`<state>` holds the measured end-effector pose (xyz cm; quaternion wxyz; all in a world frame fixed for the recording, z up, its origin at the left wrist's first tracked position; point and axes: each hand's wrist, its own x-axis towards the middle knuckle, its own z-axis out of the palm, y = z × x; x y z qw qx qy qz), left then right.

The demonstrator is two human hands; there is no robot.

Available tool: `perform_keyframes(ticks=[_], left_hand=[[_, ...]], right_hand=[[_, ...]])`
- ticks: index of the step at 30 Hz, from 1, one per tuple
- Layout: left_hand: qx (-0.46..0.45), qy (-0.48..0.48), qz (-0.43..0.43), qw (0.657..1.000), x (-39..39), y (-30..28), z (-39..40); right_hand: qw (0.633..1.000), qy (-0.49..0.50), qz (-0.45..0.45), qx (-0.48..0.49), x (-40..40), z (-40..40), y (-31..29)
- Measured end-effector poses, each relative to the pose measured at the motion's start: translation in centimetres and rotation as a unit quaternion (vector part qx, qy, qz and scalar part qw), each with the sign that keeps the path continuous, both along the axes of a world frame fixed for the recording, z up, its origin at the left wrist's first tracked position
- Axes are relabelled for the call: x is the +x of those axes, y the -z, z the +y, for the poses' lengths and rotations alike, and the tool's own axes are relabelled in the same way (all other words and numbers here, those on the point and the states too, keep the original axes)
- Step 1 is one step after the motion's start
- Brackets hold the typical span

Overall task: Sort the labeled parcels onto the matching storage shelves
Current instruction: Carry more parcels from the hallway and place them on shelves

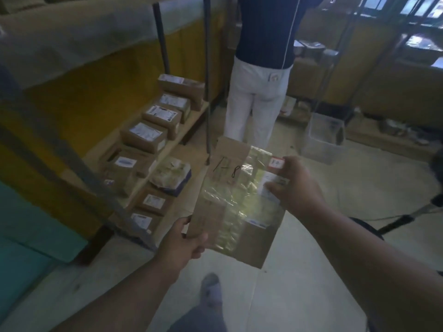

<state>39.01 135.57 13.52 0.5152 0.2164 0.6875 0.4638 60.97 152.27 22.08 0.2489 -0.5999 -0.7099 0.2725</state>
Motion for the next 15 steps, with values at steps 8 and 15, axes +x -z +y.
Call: perform_keyframes(ticks=[8,15], left_hand=[[0.003,0.040,-0.024,0.999,-2.6,1.0,19.2],[-0.015,0.003,-0.039,0.999,-3.3,2.5,31.5]], right_hand=[[0.999,0.019,-0.033,0.025,-2.3,18.0,-1.5],[0.998,-0.026,-0.056,0.009,-3.8,33.0,1.4]])
